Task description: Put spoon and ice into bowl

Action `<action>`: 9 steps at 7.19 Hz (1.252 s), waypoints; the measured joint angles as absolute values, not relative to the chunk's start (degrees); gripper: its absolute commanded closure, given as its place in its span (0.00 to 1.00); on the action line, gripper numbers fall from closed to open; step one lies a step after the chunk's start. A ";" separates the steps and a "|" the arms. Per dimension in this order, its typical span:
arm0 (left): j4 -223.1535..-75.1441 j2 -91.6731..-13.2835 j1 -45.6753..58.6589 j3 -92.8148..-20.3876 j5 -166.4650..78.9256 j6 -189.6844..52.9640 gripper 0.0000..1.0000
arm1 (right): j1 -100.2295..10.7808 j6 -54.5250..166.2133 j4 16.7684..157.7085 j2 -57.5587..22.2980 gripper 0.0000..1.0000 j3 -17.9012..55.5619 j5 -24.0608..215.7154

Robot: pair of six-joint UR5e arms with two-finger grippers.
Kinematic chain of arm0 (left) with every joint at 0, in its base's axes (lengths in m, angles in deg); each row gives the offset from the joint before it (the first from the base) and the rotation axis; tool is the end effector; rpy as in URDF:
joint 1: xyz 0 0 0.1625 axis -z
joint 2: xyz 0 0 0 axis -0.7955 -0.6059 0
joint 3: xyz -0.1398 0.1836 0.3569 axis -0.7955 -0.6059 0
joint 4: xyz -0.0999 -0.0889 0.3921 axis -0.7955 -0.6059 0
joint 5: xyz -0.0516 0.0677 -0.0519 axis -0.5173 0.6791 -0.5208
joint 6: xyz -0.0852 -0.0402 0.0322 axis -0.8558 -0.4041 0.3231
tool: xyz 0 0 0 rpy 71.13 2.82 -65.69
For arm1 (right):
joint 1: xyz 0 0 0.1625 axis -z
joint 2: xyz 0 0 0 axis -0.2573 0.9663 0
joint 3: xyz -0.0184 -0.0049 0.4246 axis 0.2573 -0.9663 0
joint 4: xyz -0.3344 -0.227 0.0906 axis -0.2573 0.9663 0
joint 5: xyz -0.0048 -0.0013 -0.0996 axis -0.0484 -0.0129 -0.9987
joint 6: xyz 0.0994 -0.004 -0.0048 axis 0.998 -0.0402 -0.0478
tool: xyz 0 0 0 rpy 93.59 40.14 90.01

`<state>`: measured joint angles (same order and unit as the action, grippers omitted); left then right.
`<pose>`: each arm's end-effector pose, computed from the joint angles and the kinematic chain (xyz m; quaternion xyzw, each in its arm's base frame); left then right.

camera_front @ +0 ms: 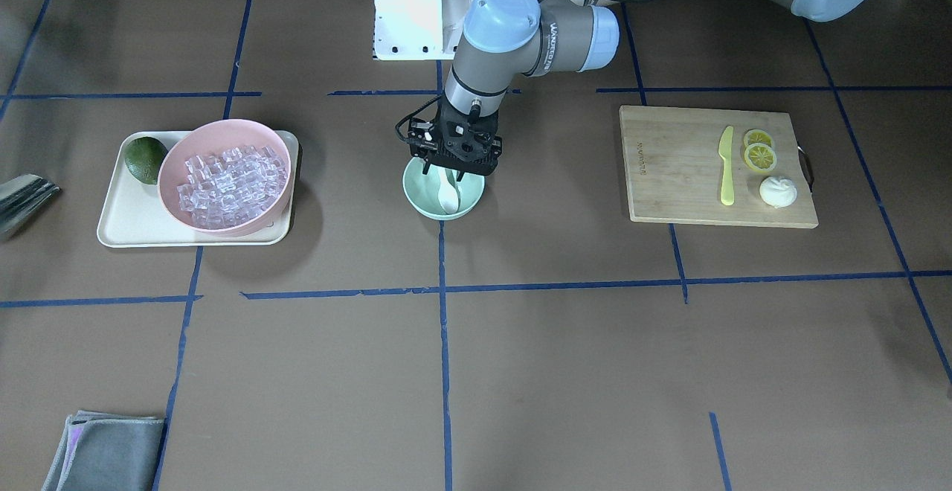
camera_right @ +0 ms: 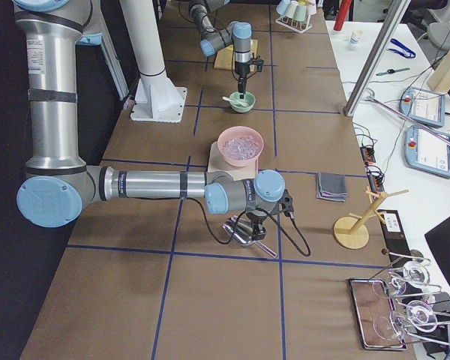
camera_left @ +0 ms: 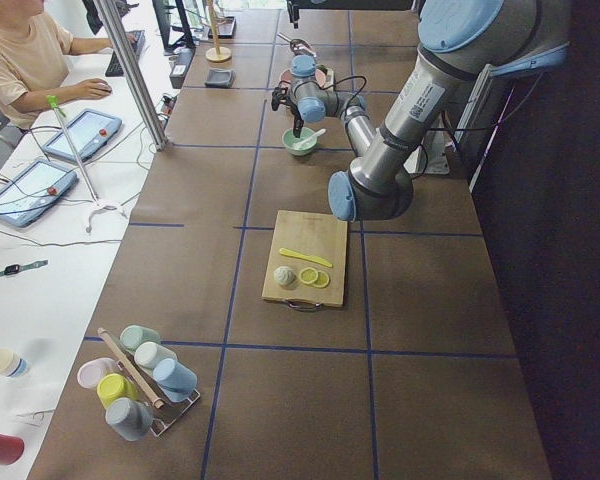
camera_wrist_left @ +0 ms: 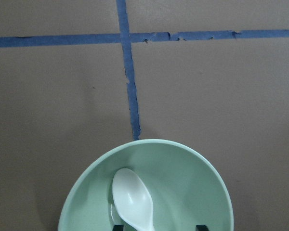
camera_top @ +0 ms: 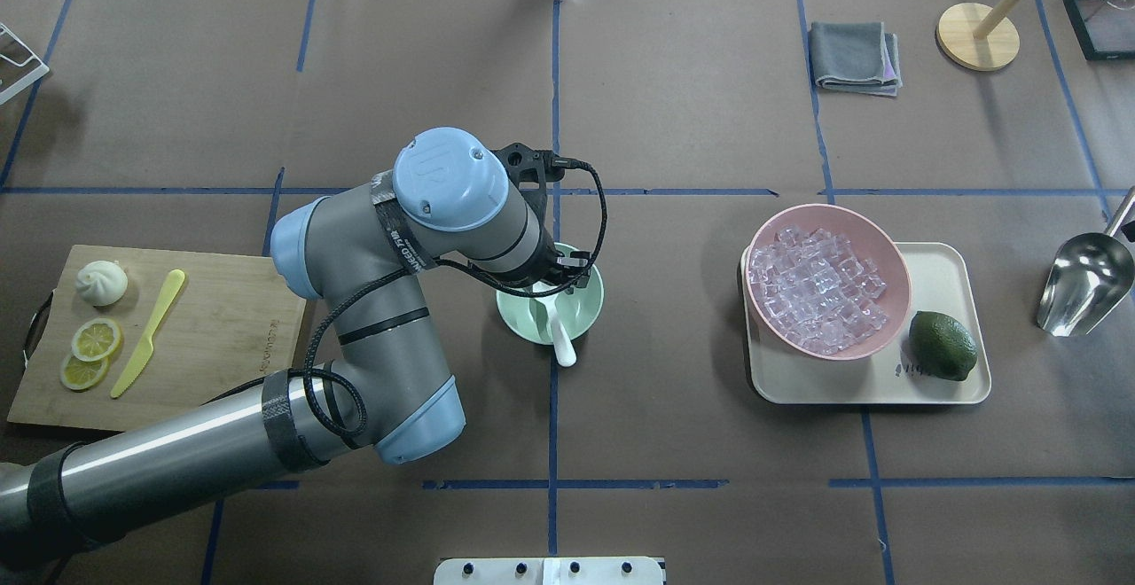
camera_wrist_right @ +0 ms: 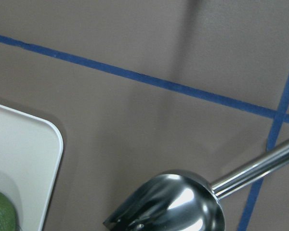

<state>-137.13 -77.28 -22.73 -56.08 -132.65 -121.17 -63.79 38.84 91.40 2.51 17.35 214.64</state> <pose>0.5629 -0.4385 0.1519 0.0762 0.5036 0.0311 0.8600 -0.0444 -0.5029 0.6196 0.0415 -0.4411 -0.1321 0.8867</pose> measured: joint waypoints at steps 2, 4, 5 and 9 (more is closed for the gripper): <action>-136.22 -72.58 -17.77 -60.61 -137.60 -120.57 0.28 | -60.47 50.24 87.84 0.19 0.00 18.82 214.42; -135.91 -64.92 -12.26 -65.18 -142.08 -115.30 0.28 | -54.51 70.78 75.43 -0.41 0.00 20.40 212.74; -136.01 -61.39 -10.27 -66.42 -142.79 -110.54 0.28 | -51.08 81.61 70.60 -0.35 0.01 22.80 210.53; -136.60 -51.48 -3.43 -67.42 -146.38 -96.14 0.26 | -35.24 101.93 76.48 -1.92 0.02 38.02 195.44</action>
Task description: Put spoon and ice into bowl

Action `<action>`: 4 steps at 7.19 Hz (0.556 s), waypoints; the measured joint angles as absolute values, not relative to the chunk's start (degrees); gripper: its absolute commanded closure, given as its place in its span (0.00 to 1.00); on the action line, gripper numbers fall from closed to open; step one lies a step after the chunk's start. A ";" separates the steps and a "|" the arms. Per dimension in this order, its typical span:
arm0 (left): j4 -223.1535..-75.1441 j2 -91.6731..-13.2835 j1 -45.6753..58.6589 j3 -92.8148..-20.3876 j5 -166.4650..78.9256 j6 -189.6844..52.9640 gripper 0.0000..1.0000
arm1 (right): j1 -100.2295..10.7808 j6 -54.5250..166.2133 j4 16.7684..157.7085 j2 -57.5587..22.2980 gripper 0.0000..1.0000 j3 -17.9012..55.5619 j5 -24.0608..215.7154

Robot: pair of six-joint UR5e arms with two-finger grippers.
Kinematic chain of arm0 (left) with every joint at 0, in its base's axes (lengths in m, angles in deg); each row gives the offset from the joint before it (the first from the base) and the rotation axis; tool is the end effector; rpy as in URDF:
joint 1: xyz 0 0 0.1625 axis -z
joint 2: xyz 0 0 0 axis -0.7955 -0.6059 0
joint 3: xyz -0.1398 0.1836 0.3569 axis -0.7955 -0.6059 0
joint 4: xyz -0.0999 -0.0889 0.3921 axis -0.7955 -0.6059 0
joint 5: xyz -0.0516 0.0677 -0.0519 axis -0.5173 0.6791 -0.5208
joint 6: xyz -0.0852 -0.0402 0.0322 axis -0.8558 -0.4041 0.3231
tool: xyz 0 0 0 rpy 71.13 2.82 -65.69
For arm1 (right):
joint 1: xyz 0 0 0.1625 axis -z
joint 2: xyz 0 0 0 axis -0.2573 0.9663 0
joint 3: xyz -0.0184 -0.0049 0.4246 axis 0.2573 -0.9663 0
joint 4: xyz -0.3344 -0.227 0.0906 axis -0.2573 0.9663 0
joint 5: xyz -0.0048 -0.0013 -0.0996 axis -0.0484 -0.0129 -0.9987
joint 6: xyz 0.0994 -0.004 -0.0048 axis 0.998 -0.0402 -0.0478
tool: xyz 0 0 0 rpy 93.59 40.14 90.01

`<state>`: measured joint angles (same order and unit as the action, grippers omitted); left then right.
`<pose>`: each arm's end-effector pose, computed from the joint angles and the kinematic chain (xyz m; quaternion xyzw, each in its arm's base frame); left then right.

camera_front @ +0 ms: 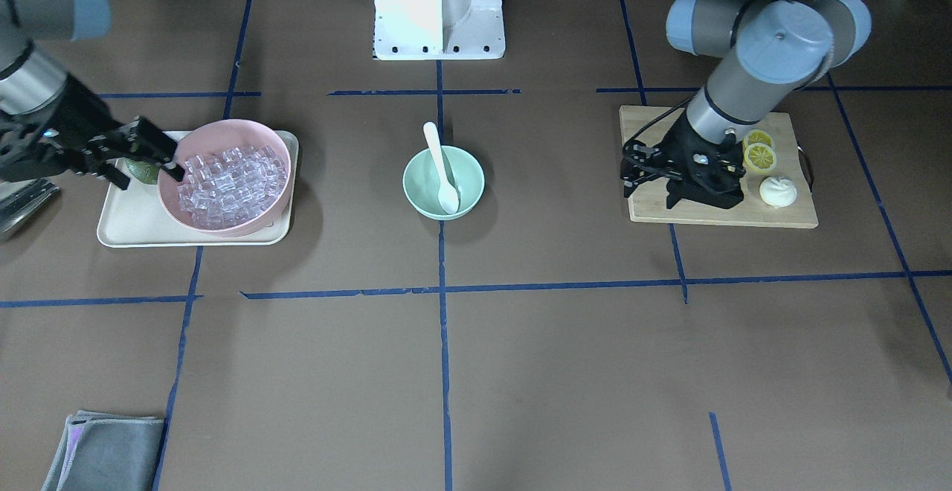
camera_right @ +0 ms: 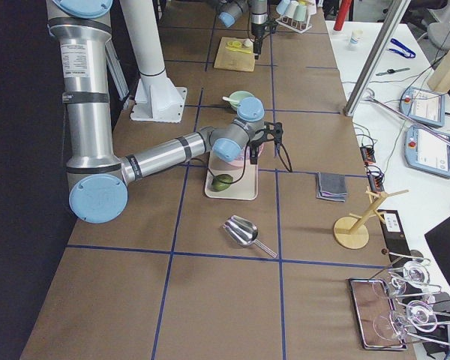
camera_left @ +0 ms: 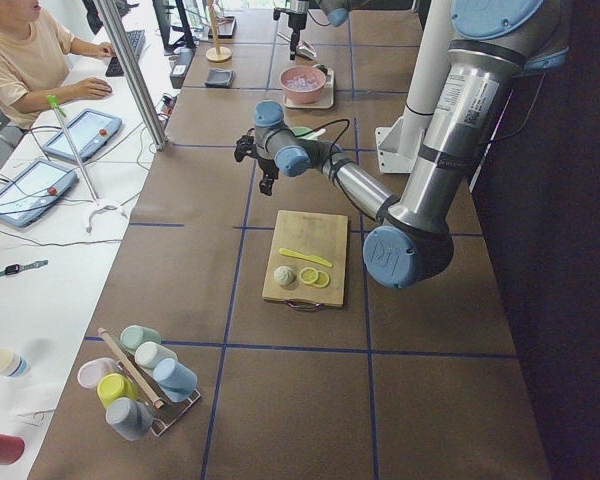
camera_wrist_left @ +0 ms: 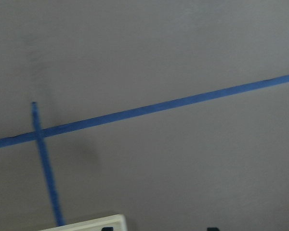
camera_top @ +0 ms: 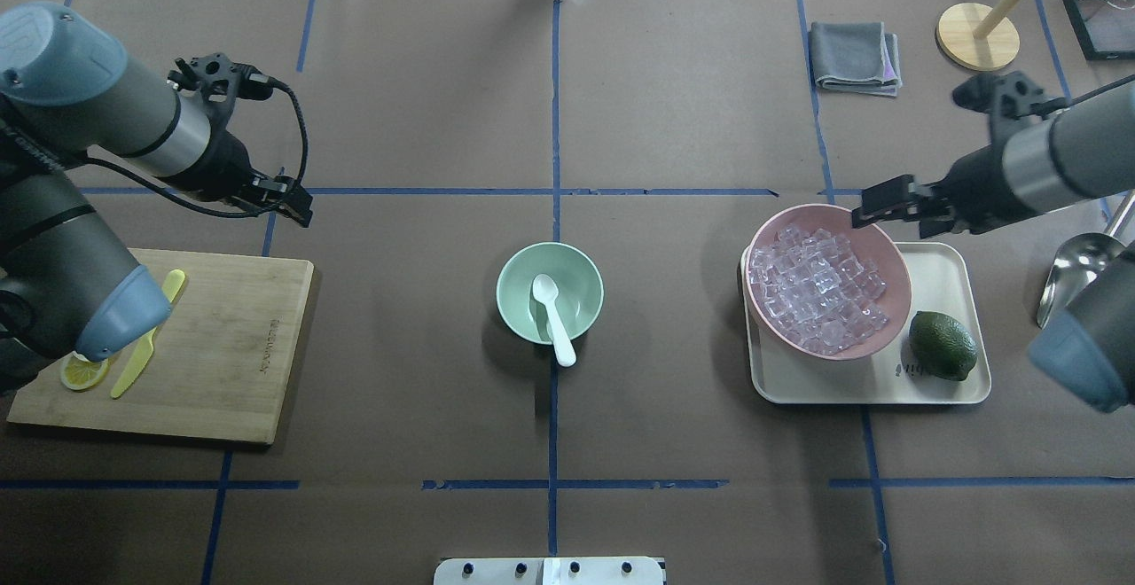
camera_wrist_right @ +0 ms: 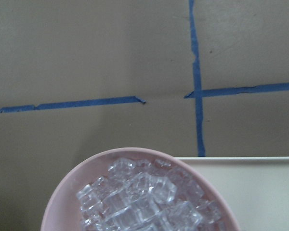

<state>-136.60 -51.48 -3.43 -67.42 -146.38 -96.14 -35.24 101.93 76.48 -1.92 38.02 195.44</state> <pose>0.3346 -0.5074 0.3567 0.0877 0.4418 0.0964 0.8876 -0.2670 -0.4442 0.3869 0.0588 -0.4787 0.0533 0.8744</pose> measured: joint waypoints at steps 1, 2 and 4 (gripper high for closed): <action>-136.62 -50.71 -2.95 -67.44 -146.81 -95.19 0.25 | -30.99 102.57 80.46 -3.16 0.07 39.97 190.52; -136.64 -50.28 -2.77 -67.43 -146.97 -94.84 0.24 | -27.33 102.66 82.29 -3.72 0.09 40.67 186.24; -136.66 -50.06 -2.71 -67.49 -147.03 -94.75 0.22 | -22.61 101.02 83.24 -3.76 0.13 40.24 179.33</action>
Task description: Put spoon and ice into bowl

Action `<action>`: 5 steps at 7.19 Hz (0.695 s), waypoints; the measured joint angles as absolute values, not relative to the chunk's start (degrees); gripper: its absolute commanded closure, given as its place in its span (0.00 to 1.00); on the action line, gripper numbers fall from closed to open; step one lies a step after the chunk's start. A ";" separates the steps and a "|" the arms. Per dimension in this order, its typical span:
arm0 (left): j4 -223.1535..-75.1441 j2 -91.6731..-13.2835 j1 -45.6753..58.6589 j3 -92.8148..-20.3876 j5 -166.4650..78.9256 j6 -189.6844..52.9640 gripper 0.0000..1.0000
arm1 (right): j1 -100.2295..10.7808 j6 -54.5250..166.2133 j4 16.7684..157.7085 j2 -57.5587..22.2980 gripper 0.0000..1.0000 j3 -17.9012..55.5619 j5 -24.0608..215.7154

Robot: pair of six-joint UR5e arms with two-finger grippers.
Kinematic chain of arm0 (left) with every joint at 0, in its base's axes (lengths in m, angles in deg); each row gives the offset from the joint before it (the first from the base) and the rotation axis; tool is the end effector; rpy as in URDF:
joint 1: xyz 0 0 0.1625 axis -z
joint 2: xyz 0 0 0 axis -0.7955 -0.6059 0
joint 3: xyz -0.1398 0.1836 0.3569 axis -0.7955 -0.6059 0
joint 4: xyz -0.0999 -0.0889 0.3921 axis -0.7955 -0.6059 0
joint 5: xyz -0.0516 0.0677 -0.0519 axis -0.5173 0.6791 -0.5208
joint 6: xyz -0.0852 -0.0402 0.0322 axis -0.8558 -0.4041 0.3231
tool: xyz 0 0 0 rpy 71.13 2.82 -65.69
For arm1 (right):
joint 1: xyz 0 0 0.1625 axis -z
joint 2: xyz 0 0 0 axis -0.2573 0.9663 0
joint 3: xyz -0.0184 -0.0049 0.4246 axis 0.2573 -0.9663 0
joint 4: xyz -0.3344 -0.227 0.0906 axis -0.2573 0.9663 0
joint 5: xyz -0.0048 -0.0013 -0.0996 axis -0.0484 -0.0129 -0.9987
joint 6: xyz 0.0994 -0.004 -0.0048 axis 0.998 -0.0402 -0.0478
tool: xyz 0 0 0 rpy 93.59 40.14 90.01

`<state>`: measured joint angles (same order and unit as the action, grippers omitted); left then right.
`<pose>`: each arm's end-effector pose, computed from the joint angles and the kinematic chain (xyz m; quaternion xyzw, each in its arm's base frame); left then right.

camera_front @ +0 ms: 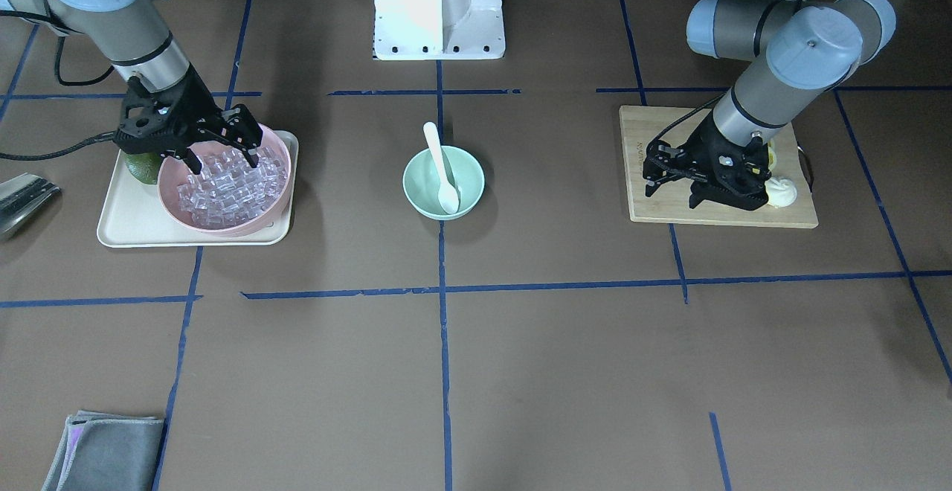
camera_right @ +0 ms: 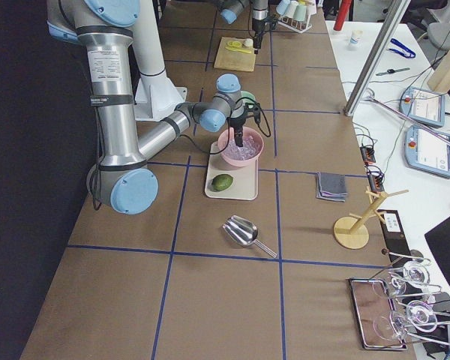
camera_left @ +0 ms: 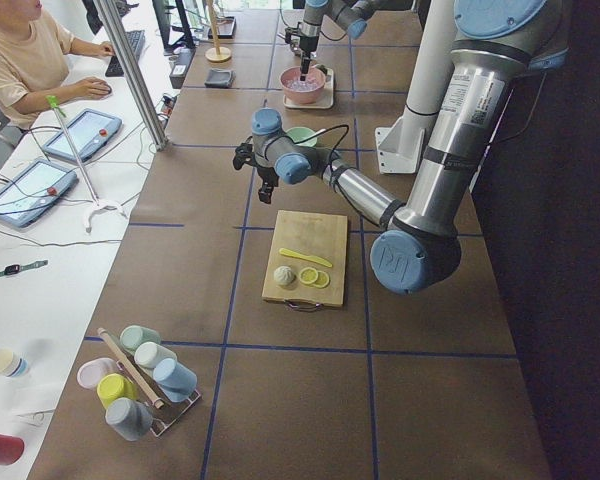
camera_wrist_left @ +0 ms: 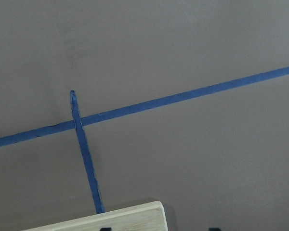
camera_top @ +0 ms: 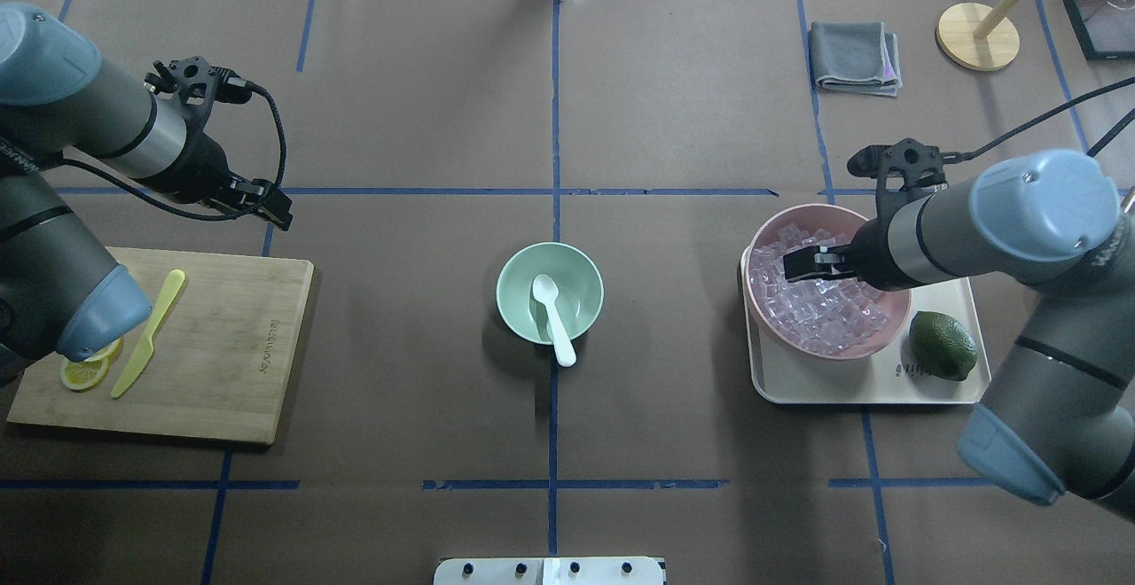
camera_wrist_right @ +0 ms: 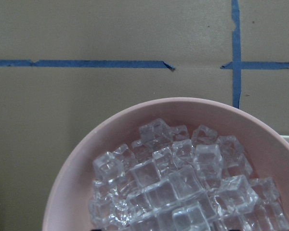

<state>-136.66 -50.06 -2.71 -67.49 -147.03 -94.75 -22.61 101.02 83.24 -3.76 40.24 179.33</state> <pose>0.3252 -0.5066 0.3704 0.0837 0.4380 0.1005 0.8894 -0.3500 -0.4012 0.3751 0.1080 -0.4085 0.0144 0.9062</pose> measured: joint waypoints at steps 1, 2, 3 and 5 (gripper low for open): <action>-136.67 -50.04 -2.70 -67.59 -147.04 -94.78 0.22 | -21.45 98.14 83.32 -3.66 0.13 39.68 176.89; -136.67 -50.03 -2.70 -67.73 -147.04 -94.86 0.22 | -21.06 95.21 83.34 -3.60 0.13 39.23 175.73; -136.67 -50.02 -2.70 -67.92 -147.02 -95.04 0.22 | -20.86 93.50 83.33 -3.56 0.26 38.70 175.00; -136.67 -49.99 -2.77 -68.09 -146.98 -95.30 0.22 | -20.78 92.52 83.28 -3.50 0.96 38.30 174.41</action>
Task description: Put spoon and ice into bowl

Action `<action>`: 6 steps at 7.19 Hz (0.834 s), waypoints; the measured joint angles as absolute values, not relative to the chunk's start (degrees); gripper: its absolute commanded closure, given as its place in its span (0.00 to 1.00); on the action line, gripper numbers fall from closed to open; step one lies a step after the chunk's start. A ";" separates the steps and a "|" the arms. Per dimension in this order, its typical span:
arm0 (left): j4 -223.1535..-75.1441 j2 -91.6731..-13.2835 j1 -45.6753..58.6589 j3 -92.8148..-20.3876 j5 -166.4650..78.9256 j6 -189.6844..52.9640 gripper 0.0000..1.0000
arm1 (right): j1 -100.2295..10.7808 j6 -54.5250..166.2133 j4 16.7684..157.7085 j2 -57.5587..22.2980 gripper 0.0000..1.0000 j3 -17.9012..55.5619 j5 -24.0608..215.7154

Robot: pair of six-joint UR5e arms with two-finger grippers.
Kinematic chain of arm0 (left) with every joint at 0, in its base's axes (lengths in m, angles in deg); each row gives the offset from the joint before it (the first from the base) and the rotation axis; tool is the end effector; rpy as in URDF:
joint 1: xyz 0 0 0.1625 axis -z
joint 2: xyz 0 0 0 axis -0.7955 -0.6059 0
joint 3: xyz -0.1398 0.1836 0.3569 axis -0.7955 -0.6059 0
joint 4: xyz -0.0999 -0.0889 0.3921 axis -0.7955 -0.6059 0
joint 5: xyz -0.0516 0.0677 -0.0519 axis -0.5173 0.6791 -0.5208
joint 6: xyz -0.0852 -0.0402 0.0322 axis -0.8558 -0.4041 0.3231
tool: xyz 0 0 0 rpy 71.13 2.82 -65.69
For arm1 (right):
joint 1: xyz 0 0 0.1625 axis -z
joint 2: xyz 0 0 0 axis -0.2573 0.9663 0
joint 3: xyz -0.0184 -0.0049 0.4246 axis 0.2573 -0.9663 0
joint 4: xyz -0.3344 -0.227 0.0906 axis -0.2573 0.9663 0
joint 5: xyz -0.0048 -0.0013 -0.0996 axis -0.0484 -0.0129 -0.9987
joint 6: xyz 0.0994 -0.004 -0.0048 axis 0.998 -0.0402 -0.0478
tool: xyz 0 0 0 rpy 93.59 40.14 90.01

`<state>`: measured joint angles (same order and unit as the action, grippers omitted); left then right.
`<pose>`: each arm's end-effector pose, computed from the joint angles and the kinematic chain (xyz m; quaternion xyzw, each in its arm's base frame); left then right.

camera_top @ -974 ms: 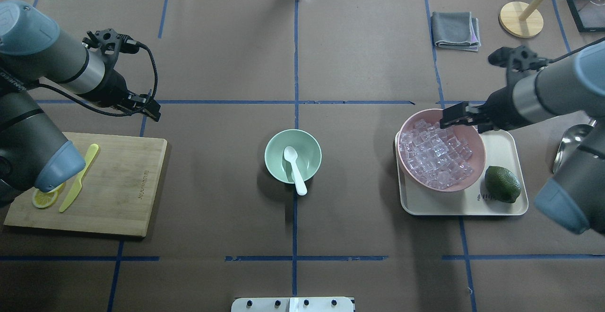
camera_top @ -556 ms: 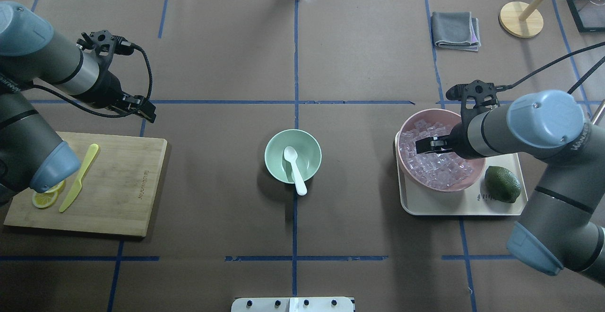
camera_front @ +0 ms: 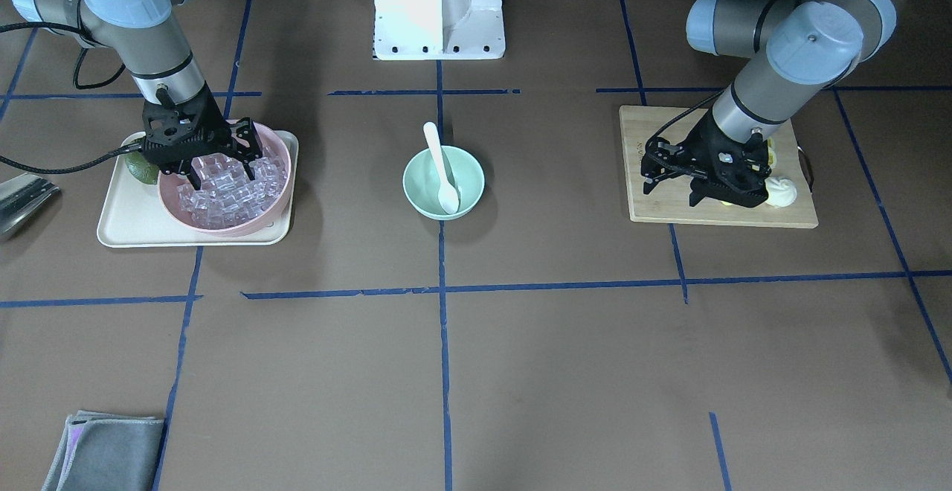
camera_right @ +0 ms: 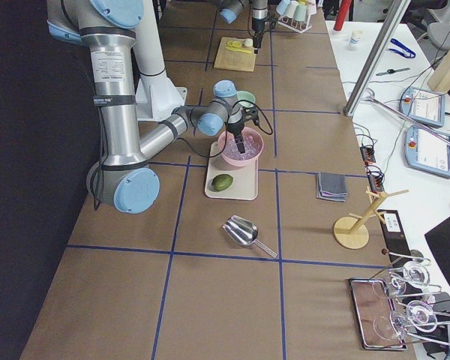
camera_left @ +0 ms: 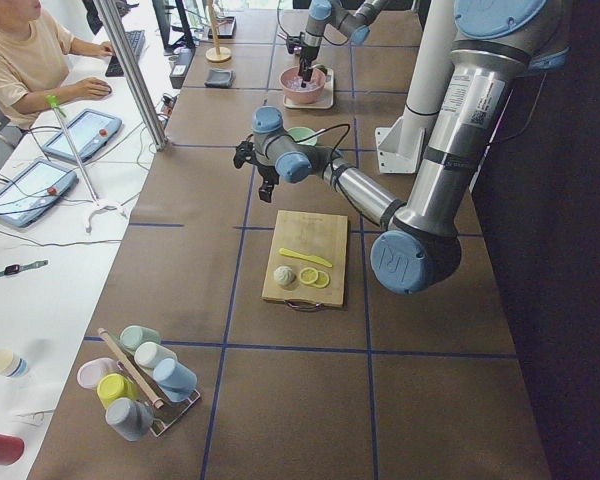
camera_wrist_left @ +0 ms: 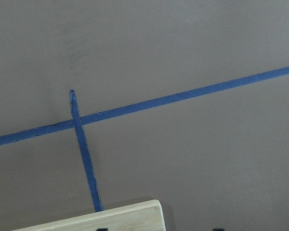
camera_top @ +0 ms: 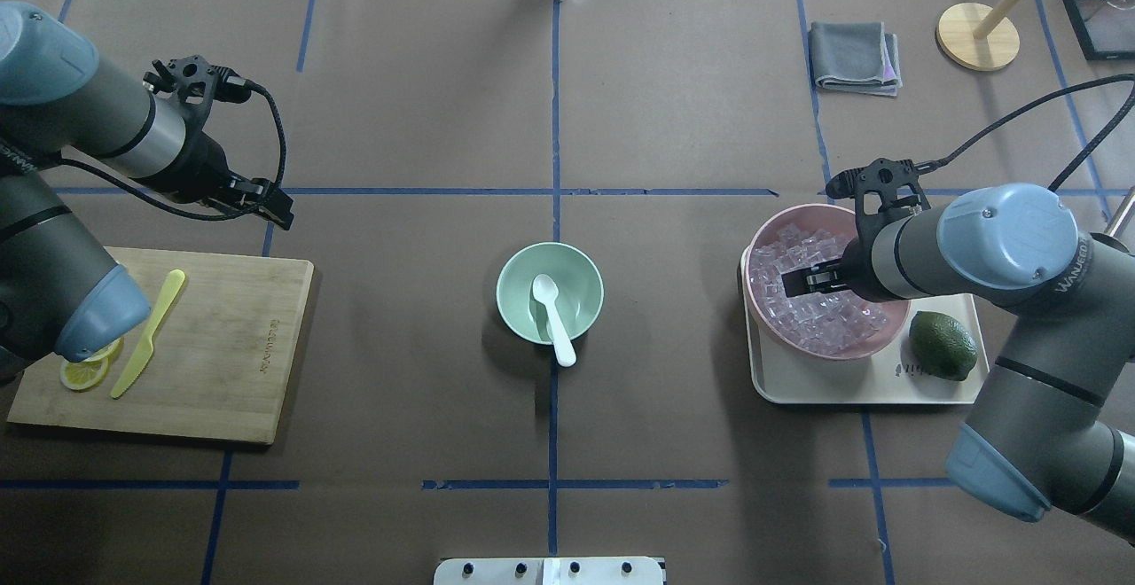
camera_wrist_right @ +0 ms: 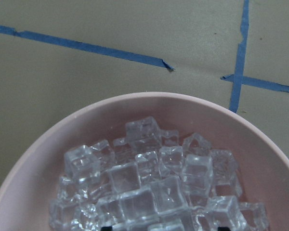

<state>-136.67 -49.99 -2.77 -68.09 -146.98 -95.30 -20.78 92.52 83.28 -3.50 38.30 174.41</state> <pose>0.3242 -0.5045 0.3662 0.0852 0.4405 0.0978 0.8883 -0.3637 -0.4008 0.3952 0.1531 -0.3663 -0.0483 0.9166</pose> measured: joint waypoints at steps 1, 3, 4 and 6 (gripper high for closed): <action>-136.67 -49.98 -2.77 -68.11 -146.99 -95.33 0.21 | -20.77 92.33 83.27 -3.57 1.00 38.28 174.37; -136.67 -50.01 -2.81 -68.10 -146.96 -95.37 0.21 | -20.72 91.75 83.27 -3.71 1.00 38.19 174.40; -136.67 -50.02 -2.87 -68.06 -146.96 -95.38 0.21 | -20.72 91.62 83.27 -3.79 1.00 38.27 174.46; -136.67 -50.02 -2.93 -68.21 -146.95 -95.44 0.20 | -20.67 92.41 83.26 -5.57 1.00 39.87 174.66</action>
